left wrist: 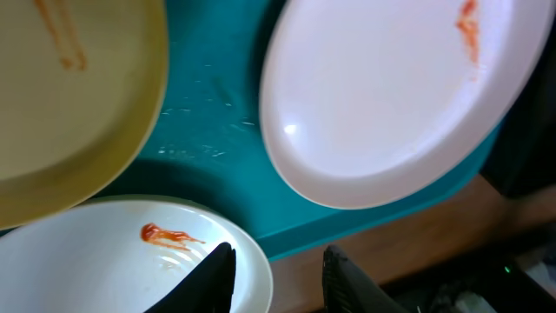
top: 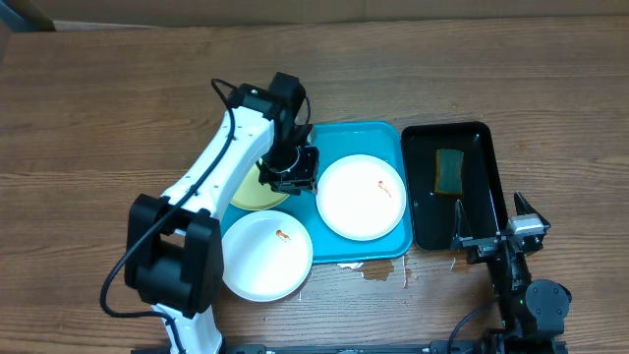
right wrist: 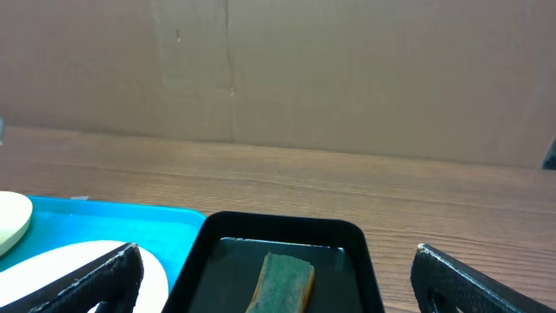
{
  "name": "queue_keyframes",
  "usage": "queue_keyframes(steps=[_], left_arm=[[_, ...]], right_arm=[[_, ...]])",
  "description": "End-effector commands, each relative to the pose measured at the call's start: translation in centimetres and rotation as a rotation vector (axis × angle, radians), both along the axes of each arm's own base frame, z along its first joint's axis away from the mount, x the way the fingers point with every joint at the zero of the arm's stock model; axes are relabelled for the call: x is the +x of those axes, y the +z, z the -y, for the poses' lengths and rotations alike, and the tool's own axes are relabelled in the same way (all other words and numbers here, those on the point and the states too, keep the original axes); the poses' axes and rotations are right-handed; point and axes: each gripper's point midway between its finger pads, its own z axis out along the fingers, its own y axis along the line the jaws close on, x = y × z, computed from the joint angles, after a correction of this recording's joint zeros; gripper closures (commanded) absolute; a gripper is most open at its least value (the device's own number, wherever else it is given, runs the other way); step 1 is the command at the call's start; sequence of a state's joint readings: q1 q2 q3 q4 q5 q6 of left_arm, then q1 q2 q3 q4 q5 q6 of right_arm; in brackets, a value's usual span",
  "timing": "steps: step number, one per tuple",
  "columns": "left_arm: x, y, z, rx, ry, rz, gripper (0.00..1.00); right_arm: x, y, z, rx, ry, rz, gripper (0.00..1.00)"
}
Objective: Clean dirty plates on tray and stack at the side
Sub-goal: 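Reach left gripper to the right white plate and grip its rim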
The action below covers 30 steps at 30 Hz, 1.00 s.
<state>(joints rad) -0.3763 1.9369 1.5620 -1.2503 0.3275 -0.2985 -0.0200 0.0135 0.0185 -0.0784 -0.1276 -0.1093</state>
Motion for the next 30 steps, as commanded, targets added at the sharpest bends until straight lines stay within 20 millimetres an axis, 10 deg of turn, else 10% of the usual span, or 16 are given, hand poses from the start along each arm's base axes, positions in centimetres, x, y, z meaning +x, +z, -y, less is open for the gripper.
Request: queue_keyframes(steps=[1, 30], left_arm=[[0.3, -1.9, -1.3, 0.183, 0.074, 0.013, 0.66], [0.6, -7.9, 1.6, 0.238, 0.077, -0.019, 0.73]], right_arm=[[0.0, -0.1, 0.1, -0.003, -0.002, 0.006, 0.0], [0.0, -0.1, 0.1, -0.003, -0.003, 0.006, 0.0]])
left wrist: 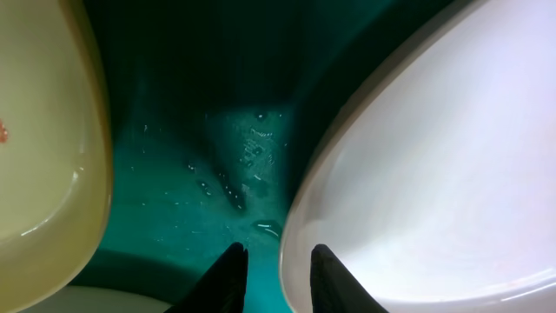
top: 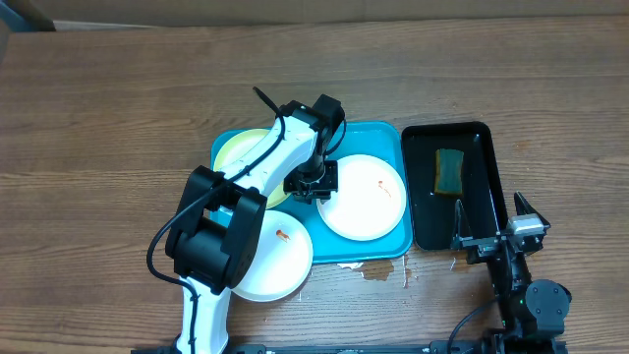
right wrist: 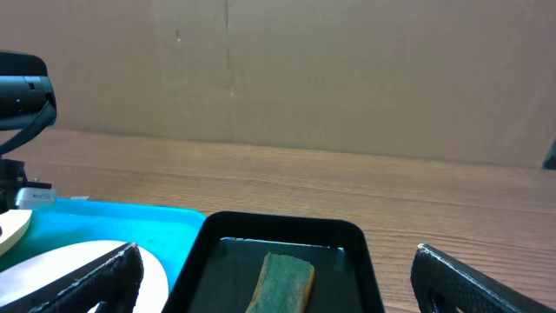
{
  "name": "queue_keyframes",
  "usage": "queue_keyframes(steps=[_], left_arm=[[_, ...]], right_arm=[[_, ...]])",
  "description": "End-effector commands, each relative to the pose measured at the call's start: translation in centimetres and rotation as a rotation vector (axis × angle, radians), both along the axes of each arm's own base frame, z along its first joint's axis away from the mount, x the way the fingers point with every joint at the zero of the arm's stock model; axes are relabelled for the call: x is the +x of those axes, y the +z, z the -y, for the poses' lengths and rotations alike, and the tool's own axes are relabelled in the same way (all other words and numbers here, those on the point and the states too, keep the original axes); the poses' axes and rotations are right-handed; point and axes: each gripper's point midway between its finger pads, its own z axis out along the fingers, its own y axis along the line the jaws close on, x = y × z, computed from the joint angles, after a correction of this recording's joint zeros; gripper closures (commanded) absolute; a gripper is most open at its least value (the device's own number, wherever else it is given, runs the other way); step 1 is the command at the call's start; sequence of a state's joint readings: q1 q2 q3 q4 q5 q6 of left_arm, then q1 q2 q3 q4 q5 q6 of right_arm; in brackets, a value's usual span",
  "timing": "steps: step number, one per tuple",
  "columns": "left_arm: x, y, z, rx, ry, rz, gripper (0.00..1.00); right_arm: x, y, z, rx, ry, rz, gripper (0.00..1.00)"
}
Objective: Clean dirty plates on tray and stack at the side
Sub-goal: 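Reach left gripper to the right white plate and grip its rim, then reach right gripper into the black tray and grasp the green sponge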
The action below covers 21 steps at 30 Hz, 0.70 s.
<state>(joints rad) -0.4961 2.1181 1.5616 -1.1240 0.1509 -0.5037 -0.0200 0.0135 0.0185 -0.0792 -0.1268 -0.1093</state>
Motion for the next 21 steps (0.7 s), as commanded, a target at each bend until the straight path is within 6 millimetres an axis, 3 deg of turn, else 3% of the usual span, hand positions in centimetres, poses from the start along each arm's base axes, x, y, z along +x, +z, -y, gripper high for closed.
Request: queue_keyframes(steps=[1, 10, 15, 21], left_arm=[[0.0, -0.8, -0.1, 0.018, 0.012, -0.003, 0.73], [-0.3, -1.6, -0.3, 0.018, 0.02, -0.002, 0.77], [-0.2, -1.6, -0.2, 0.018, 0.02, -0.001, 0.8], [-0.2, -1.6, -0.2, 0.016, 0.02, 0.002, 0.85]], right_arm=[[0.0, -0.1, 0.1, -0.003, -0.001, 0.007, 0.0], [0.0, 0.8, 0.3, -0.024, -0.013, 0.046, 0.0], [-0.4, 1.8, -1.5, -0.009, 0.094, 0.078, 0.0], [-1.5, 6.7, -1.9, 0.081, 0.118, 0.086, 0.0]])
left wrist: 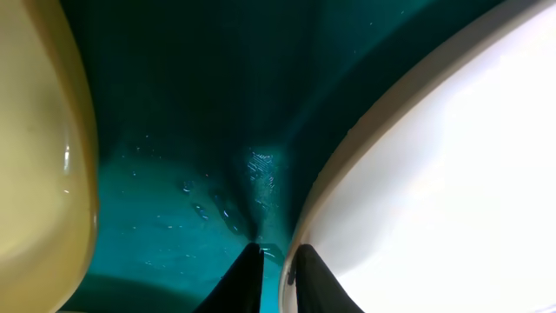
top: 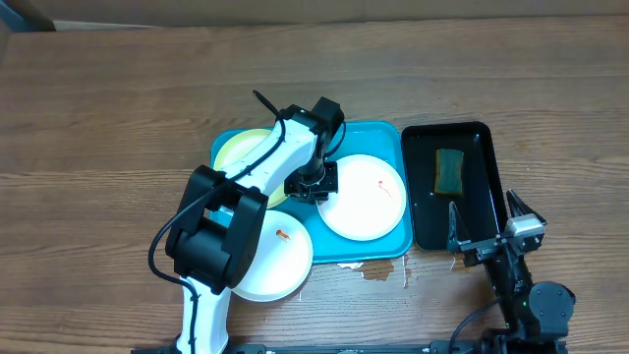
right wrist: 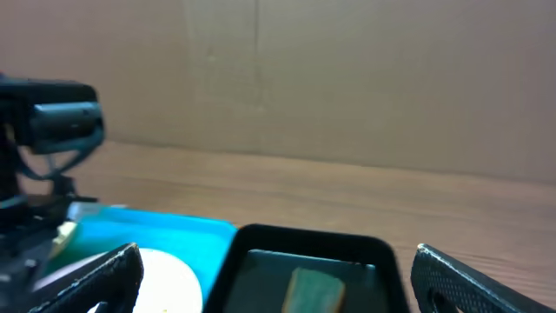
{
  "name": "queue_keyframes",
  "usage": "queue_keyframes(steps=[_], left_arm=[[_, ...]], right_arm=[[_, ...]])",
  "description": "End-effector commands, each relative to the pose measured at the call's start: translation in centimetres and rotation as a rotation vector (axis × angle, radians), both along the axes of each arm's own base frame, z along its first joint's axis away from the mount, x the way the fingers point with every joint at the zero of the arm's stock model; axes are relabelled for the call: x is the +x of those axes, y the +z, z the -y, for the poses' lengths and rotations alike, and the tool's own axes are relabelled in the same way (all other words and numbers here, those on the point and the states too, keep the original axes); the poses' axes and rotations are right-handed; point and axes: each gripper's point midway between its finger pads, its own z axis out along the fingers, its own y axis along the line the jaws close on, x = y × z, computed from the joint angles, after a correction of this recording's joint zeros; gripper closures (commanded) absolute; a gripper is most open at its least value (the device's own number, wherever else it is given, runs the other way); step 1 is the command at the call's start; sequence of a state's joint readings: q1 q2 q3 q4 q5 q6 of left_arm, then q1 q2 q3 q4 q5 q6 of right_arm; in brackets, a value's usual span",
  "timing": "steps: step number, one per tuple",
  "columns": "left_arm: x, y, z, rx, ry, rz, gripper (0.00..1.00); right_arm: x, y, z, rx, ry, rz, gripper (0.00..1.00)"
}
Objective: Clean dirty plates on tray and stack at the side
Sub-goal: 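Reach right gripper into the black tray and grasp the green sponge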
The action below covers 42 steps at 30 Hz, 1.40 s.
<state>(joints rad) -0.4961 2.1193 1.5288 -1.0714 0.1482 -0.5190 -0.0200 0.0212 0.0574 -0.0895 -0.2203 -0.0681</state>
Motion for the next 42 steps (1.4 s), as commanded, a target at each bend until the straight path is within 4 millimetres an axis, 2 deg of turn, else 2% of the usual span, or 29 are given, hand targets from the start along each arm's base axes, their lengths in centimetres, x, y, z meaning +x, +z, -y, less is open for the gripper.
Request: queue_keyframes(steps=[1, 4, 6, 11, 14, 16, 20, 24, 27, 29, 32, 34, 36, 39, 42], left_arm=[[-0.4, -0.7, -0.3, 0.02, 0.006, -0.015, 0.86], [-0.4, -0.7, -0.3, 0.02, 0.006, -0.014, 0.9], [-0.3, -0.7, -0.3, 0.02, 0.006, -0.013, 0.91], [-0.2, -0.7, -0.2, 0.017, 0.006, -0.008, 0.96], [-0.1, -0.8, -0.2, 0.015, 0.006, -0.005, 0.96], [0.0, -0.8, -0.1, 0.014, 0.005, -0.001, 0.96], [0.3, -0.8, -0.2, 0.019, 0.005, 0.015, 0.96], [0.6, -0.8, 0.0, 0.013, 0.006, 0.025, 0.96], [1.0, -0.9, 0.2, 0.004, 0.007, 0.042, 0.96], [1.3, -0.9, 0.3, -0.003, 0.006, 0.055, 0.96], [1.4, -0.9, 0.4, -0.005, 0.006, 0.06, 0.96], [1.4, -0.9, 0.4, -0.004, 0.006, 0.061, 0.96], [1.5, -0.9, 0.4, -0.003, 0.005, 0.062, 0.95], [1.4, -0.9, 0.4, -0.003, 0.006, 0.061, 0.94], [1.5, -0.9, 0.4, -0.003, 0.006, 0.062, 0.94]], right_arm=[[-1.2, 6.2, -0.3, 0.042, 0.023, 0.061, 0.0], [-1.1, 9.0, -0.3, 0.046, 0.017, -0.029, 0.0], [-0.6, 9.9, -0.1, 0.049, 0.003, -0.157, 0.0], [0.8, 8.9, 0.3, 0.054, -0.028, -0.553, 0.0], [1.5, 7.0, 0.4, 0.058, -0.033, -0.777, 0.0], [1.1, 5.0, 0.0, 0.069, -0.018, -0.946, 0.0], [1.6, 3.1, -3.1, 0.176, 0.153, -1.102, 0.0], [2.7, 0.4, -3.4, 0.204, 0.165, -1.218, 0.01], [4.0, -1.5, -2.9, 0.231, 0.105, -1.273, 0.19], [5.2, -2.9, -1.5, 0.255, -0.025, -1.303, 0.24], [7.0, -4.6, 0.2, 0.275, -0.172, -1.31, 0.45], [8.0, -5.4, 0.4, 0.277, -0.184, -1.308, 0.55], [8.9, -6.4, 0.5, 0.272, -0.19, -1.307, 0.53], [9.6, -8.1, 1.4, 0.241, -0.234, -1.311, 0.41], [9.4, -9.9, 1.5, 0.228, -0.244, -1.343, 0.34]])
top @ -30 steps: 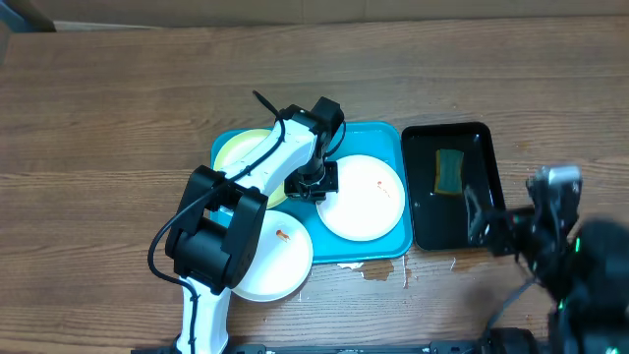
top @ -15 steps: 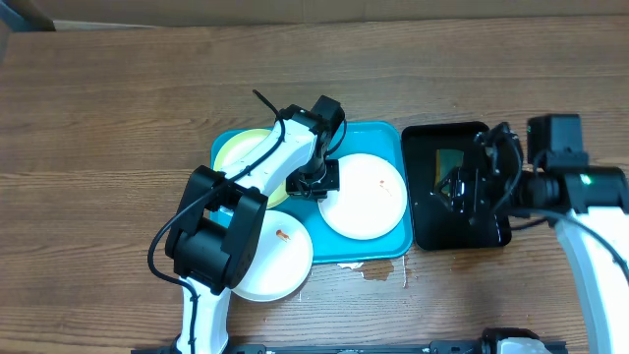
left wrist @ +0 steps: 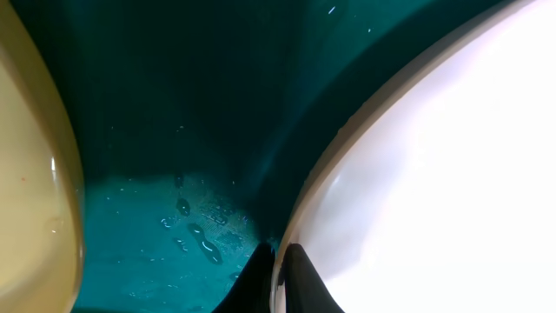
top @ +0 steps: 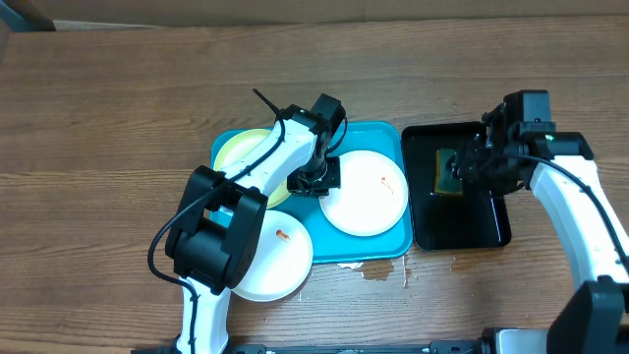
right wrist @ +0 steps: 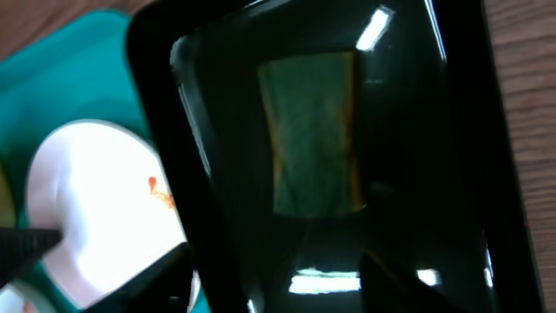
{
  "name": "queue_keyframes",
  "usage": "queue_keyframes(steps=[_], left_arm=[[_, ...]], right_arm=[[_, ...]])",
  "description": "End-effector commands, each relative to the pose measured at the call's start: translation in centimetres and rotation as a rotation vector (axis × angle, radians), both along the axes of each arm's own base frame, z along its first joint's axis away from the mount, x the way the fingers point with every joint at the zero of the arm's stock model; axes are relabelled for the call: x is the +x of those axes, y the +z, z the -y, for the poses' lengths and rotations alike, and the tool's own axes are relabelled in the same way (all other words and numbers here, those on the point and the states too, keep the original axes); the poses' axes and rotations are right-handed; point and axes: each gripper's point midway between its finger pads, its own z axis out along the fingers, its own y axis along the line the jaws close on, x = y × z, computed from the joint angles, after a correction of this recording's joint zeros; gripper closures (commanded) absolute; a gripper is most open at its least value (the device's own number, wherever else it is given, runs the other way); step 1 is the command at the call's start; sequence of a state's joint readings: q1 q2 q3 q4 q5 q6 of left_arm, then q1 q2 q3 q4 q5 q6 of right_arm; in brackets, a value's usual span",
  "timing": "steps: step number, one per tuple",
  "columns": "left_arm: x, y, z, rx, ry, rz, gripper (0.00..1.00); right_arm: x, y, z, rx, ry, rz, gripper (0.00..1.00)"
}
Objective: Clean dirty plates on tray and stack at the side
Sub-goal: 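Reach right gripper into the black tray and grasp the green sponge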
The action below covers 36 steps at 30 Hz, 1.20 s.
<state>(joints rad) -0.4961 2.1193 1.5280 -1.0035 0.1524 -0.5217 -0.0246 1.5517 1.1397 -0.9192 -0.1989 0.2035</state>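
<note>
A white plate point(top: 366, 197) with a red smear lies on the teal tray point(top: 385, 138). My left gripper point(top: 319, 180) is shut on its left rim. The left wrist view shows the two black fingertips point(left wrist: 300, 280) pinching that rim point(left wrist: 287, 235). A yellow plate point(top: 241, 157) lies at the tray's left end. Another smeared white plate point(top: 267, 258) rests on the table in front of the tray. My right gripper point(top: 460, 167) hangs open over the black tray point(top: 462, 221), above the green sponge point(right wrist: 313, 130) lying in it.
A small brown spill point(top: 378, 270) marks the table just in front of the teal tray. The black tray holds shallow, shiny liquid point(right wrist: 330, 283). Cardboard lines the table's far edge point(top: 295, 12).
My right arm has left its place at the table's front right and now hangs over the black tray above the sponge. The left jaws have shut onto the white plate's rim.
My left gripper was open above the tray between the yellow and white plates. Then it was low at the tray plate's left rim, jaws apart, then narrower, and now shut on the rim. The right arm stayed parked until it appeared over the sponge.
</note>
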Motion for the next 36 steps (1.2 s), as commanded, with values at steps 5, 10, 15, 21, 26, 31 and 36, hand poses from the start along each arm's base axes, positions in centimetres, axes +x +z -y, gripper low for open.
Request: queue_keyframes(steps=[5, 10, 15, 21, 26, 31, 36], left_arm=[[0.2, -0.8, -0.4, 0.03, 0.004, 0.009, 0.93], [0.1, -0.8, -0.4, 0.03, 0.003, 0.008, 0.93], [0.1, -0.8, -0.4, 0.03, 0.004, 0.008, 0.92], [0.1, -0.8, -0.4, 0.03, 0.003, 0.008, 0.91], [0.1, -0.8, -0.4, 0.03, 0.003, 0.008, 0.9], [0.1, -0.8, -0.4, 0.03, 0.003, 0.007, 0.89], [0.1, -0.8, -0.4, 0.03, 0.003, 0.007, 0.89]], right_arm=[[-0.5, -4.2, 0.8, -0.04, -0.023, -0.057, 0.33], [-0.9, -7.1, 0.7, -0.04, -0.015, -0.071, 0.33], [-0.8, -8.5, -0.1, -0.044, 0.017, -0.05, 0.33], [-0.5, -9.1, -1.3, -0.081, 0.081, -0.039, 0.32], [-0.9, -10.3, 0.1, -0.183, 0.068, -0.07, 0.32], [-1.2, -10.9, 0.1, -0.181, 0.069, -0.077, 0.36], [-1.0, -10.7, 0.1, -0.181, 0.069, -0.071, 0.88]])
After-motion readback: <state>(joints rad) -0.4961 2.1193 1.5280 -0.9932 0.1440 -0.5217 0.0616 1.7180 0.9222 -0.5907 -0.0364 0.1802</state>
